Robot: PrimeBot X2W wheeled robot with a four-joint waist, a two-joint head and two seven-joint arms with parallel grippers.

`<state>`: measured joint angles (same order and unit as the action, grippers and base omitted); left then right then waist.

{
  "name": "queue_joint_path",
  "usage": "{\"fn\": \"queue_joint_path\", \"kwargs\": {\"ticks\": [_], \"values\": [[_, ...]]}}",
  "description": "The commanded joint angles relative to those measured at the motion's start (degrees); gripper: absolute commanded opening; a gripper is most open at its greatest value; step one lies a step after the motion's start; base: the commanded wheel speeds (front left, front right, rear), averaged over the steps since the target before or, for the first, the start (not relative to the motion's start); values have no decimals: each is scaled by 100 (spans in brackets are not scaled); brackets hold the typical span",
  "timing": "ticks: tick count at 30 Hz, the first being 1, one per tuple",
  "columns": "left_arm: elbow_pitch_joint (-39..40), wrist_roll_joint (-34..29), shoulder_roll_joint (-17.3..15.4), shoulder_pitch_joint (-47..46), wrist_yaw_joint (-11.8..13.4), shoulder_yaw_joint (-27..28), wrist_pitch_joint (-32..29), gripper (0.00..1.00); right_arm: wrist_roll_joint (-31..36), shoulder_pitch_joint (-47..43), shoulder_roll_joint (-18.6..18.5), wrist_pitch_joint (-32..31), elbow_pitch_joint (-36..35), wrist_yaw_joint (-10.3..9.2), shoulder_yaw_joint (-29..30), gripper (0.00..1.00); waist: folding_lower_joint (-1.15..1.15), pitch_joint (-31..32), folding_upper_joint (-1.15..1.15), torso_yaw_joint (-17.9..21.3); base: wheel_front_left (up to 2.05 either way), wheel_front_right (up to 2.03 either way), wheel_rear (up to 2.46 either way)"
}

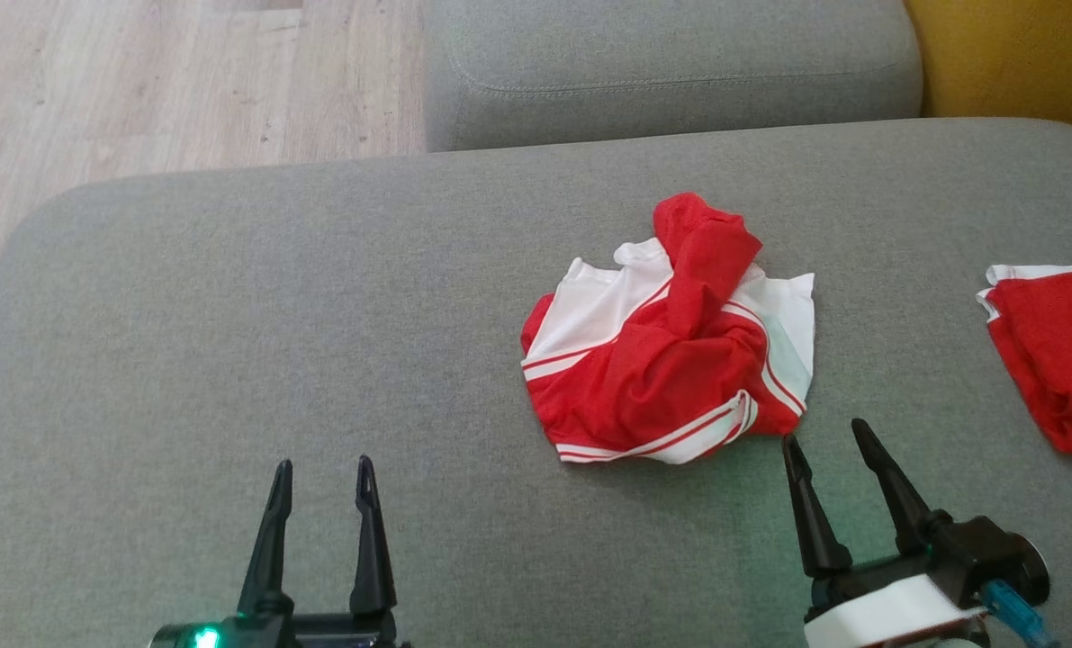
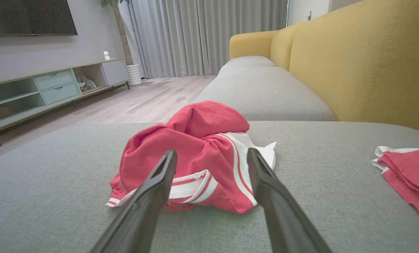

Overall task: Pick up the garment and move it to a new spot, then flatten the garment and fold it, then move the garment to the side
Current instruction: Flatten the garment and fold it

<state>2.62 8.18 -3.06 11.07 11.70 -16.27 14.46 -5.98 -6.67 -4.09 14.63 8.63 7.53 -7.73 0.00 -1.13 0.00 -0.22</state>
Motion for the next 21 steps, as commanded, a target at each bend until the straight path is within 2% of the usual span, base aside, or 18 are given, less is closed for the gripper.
{"fn": "queue_joint_path", "kwargs": {"ticks": [1,14,21], "values": [[182,10,18,-125,43,148,53,100,38,127,-69,37,-195,-4,-110,100,0,-3,0,-5,0,0,0],[158,-57,18,-133,19,59,53,100,39,125,-69,37,-198,-4,-84,100,0,-48,0,-50,0,0,0],[100,-285,18,-188,-148,-78,53,100,9,192,-94,37,-210,-4,-185,100,0,-166,0,102,0,0,0]]}}
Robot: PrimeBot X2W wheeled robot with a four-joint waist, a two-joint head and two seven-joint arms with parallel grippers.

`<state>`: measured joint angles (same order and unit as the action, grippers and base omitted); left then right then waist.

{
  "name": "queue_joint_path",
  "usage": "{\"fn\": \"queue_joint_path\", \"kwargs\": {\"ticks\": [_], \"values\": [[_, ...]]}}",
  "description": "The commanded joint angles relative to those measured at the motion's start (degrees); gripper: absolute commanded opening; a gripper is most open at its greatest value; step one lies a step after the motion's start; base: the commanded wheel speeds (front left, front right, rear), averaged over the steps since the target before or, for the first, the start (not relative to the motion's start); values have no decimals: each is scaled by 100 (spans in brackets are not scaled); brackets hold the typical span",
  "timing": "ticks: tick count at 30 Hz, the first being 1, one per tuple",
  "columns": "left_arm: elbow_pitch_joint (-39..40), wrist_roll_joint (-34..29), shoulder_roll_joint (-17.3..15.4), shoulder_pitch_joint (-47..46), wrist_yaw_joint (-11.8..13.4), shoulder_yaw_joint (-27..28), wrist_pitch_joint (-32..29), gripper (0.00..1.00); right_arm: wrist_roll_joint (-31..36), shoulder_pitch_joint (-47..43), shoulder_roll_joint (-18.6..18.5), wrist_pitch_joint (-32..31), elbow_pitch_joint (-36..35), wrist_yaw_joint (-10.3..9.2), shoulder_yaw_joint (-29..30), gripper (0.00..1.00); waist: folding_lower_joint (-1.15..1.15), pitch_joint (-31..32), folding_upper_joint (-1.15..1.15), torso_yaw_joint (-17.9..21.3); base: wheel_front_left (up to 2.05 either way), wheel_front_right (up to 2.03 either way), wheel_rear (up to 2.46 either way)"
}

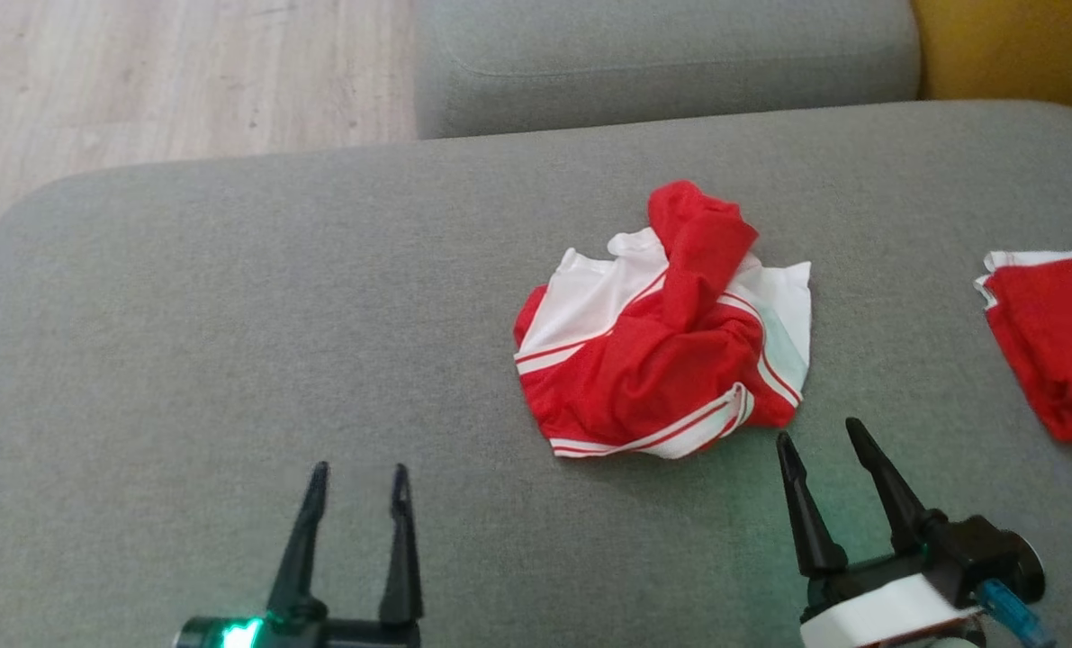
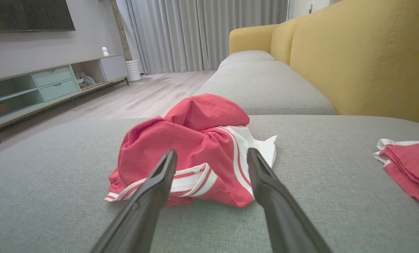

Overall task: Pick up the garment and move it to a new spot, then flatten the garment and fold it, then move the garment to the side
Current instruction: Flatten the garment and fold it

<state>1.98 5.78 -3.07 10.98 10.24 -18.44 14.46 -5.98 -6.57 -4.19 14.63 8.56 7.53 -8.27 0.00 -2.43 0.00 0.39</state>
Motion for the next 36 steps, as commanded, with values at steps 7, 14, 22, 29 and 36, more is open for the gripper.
{"fn": "queue_joint_path", "kwargs": {"ticks": [7,14,22,29,36], "values": [[-12,-329,19,-601,-427,-364,53,100,-2,324,-103,37,-286,-4,-203,100,0,-274,0,571,0,0,0],[-521,-717,19,-1518,-947,-1219,53,100,-42,501,-68,37,-371,-4,-295,100,0,-577,0,1407,0,0,0],[-1933,-1029,19,-2605,-859,-1746,53,100,-74,557,-15,37,-349,-4,-319,100,0,-792,0,2177,0,0,0],[-3378,-1191,19,-3585,-404,-1933,-23,100,-88,554,34,37,-329,-4,-332,100,0,-861,0,2594,0,0,0],[-4423,-1198,19,-4012,230,-1882,-519,100,-90,596,72,37,-289,-4,-373,100,0,-833,0,2743,0,0,0]]}}
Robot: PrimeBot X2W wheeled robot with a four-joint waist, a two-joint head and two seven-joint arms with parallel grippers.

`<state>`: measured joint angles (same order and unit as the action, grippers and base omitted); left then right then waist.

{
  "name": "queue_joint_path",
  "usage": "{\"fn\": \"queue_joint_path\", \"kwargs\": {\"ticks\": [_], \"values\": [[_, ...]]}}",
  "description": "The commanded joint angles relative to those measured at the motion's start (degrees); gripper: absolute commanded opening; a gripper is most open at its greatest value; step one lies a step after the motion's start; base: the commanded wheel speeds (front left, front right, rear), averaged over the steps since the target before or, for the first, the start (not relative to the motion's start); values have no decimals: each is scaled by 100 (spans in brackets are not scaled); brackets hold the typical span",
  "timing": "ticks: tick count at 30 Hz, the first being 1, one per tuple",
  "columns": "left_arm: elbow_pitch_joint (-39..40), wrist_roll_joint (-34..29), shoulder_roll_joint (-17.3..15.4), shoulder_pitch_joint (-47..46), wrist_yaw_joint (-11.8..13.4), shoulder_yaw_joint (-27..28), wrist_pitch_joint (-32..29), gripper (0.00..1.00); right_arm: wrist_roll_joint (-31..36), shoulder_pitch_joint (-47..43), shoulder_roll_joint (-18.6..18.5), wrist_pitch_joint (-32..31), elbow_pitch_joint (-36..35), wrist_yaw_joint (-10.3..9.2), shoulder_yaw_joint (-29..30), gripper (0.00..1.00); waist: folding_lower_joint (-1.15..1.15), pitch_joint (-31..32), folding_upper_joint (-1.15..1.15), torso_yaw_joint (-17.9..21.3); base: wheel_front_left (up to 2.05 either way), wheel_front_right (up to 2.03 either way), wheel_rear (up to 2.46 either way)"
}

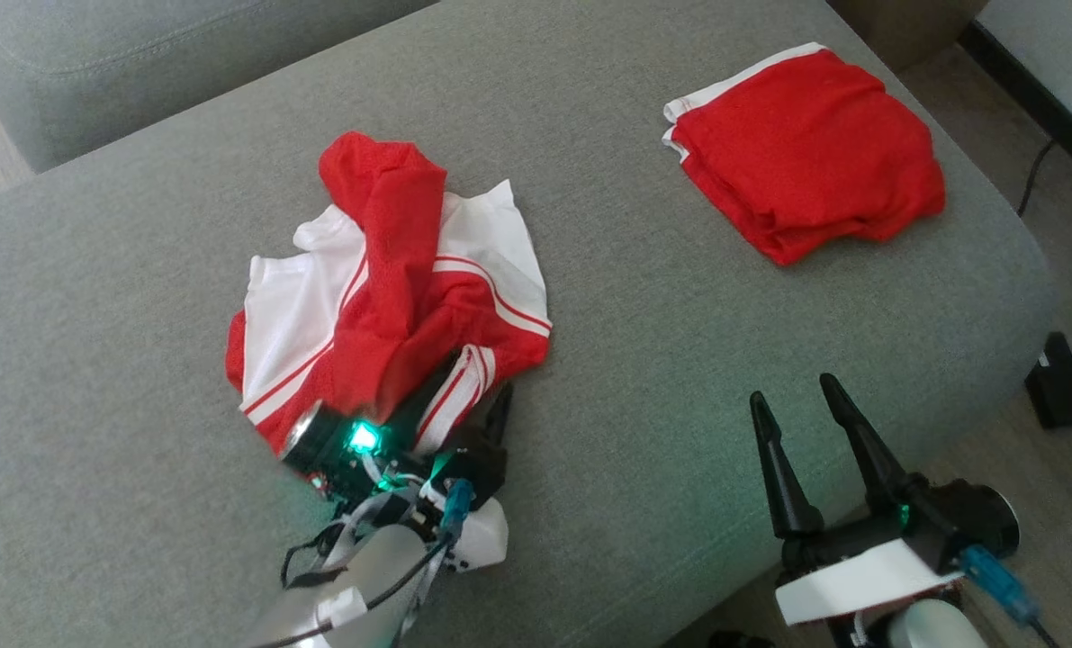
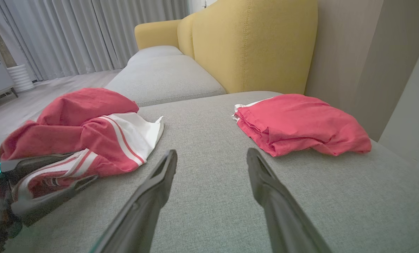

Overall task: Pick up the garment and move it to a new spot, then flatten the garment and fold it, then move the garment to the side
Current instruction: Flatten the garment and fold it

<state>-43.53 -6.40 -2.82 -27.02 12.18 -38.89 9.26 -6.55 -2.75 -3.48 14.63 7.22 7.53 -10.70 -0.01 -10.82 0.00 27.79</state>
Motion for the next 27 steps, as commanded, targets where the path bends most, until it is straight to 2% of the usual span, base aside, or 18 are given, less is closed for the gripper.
{"fn": "queue_joint_path", "kwargs": {"ticks": [1,2,4,5,11,18,24,27], "values": [[-8,88,-6,-230,50,114,-44,100,-30,212,8,37,-143,-4,-139,100,1,25,0,19,0,0,0],[-58,127,-6,-240,44,85,-47,100,-32,210,12,37,-139,-4,-138,100,1,38,0,24,0,0,0],[-92,226,-6,-256,15,17,26,12,-30,200,20,37,-136,-4,-125,100,1,66,0,28,0,0,0],[-88,290,-6,-263,-9,-19,69,0,-27,194,23,37,-134,-4,-118,100,1,79,0,28,0,0,0],[381,866,-6,-402,-274,-295,414,0,-6,160,37,37,-132,-4,-92,100,1,215,0,-8,0,0,0],[1170,1757,-6,-1279,-900,-463,526,0,9,142,46,37,-114,-4,-172,100,1,416,0,-38,0,0,0],[1205,1890,-57,-2913,-1299,-28,556,0,7,85,52,37,-123,-4,-170,100,1,553,0,-167,0,0,0],[1202,1999,-111,-3429,-1376,237,563,0,7,68,53,37,-125,-4,-162,100,1,590,0,-259,0,0,0]]}}
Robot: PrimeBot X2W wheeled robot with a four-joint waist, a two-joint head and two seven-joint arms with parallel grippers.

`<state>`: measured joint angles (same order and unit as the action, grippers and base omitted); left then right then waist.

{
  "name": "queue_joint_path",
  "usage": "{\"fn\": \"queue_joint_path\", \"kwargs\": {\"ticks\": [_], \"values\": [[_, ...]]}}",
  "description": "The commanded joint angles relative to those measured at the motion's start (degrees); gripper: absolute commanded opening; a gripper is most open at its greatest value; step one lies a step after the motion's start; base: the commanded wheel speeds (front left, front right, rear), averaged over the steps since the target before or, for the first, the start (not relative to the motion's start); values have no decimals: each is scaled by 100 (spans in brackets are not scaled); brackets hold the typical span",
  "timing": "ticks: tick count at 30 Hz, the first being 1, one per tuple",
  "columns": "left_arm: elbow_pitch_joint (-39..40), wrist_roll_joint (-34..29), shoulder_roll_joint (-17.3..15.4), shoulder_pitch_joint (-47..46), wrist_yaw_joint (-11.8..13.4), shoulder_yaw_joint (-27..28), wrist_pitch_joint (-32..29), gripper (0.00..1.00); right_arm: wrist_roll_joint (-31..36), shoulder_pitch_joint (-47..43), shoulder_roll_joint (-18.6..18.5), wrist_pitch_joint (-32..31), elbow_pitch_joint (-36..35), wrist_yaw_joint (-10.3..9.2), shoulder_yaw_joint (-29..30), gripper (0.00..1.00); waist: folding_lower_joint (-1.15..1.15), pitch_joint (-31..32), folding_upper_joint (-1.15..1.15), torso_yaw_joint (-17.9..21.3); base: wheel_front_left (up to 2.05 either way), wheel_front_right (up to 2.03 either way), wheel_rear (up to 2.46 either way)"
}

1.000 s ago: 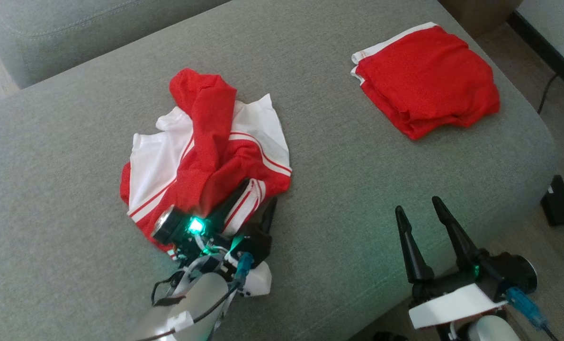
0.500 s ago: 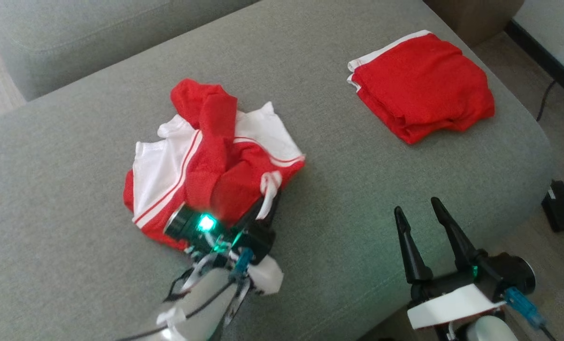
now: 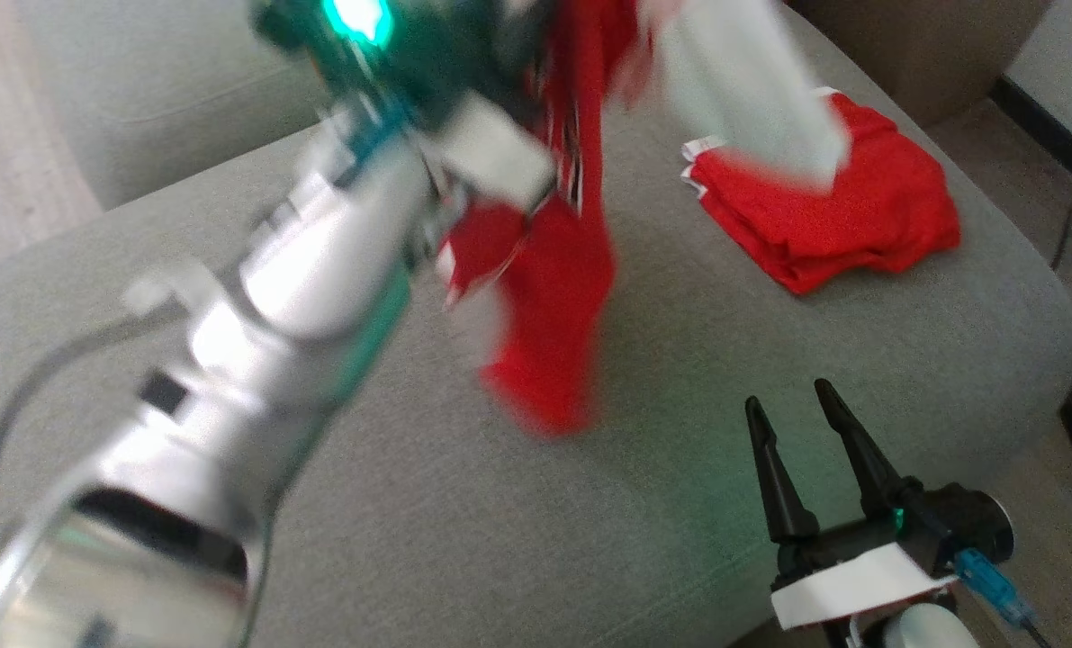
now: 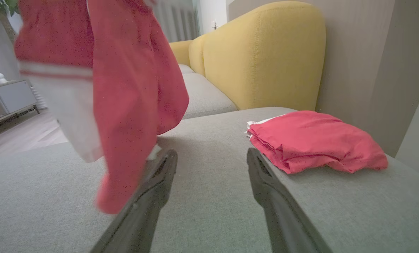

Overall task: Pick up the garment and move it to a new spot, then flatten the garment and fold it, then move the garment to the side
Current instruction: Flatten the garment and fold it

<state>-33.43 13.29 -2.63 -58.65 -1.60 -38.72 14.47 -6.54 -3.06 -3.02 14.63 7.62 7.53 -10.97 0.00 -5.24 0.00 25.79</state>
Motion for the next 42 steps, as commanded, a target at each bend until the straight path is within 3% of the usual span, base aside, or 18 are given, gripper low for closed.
{"fn": "queue_joint_path", "kwargs": {"ticks": [1,4,7,15,21,22,23,24,29,34,38,42], "values": [[191,112,-158,-488,-40,363,43,0,3,90,7,37,-170,-4,-128,100,0,41,0,-115,0,0,0],[204,453,-283,-890,-127,838,48,0,-4,73,9,37,-187,-4,-115,100,0,54,0,-325,0,0,0],[90,910,-502,-650,-134,1305,49,0,-4,42,11,37,-191,-4,-83,100,0,91,0,-540,0,0,0],[-295,2076,-918,2263,-282,1843,-133,0,-26,38,13,37,-240,-4,21,100,0,-57,0,-1021,0,0,0],[-514,2652,-770,3842,-363,2087,-40,0,26,57,13,37,-245,-4,114,100,0,-178,0,-1266,0,0,0],[-496,2709,-726,3975,-374,2120,-23,9,35,48,6,37,-240,-4,127,100,0,-179,0,-1307,0,0,0],[-479,2763,-684,4084,-376,2162,-10,45,43,40,-7,37,-233,-4,129,100,0,-175,0,-1342,0,0,0],[-455,2784,-658,4171,-376,2182,-1,100,49,30,-20,37,-227,-4,131,100,0,-164,0,-1373,0,0,0],[-81,2397,-832,4296,-169,2131,35,100,69,6,-66,37,-222,-4,129,100,0,-133,0,-1468,0,0,0],[509,1750,-1441,3810,118,2006,-98,100,65,55,-126,37,-266,-4,90,100,0,-256,0,-1490,0,0,0],[825,1371,-1999,3015,118,1855,-823,100,48,184,-177,37,-293,-4,16,100,0,-497,0,-1439,0,0,0],[755,1315,-2292,2162,-162,1654,-1886,100,22,314,-218,37,-293,-4,-48,100,0,-797,0,-1340,0,0,0]]}}
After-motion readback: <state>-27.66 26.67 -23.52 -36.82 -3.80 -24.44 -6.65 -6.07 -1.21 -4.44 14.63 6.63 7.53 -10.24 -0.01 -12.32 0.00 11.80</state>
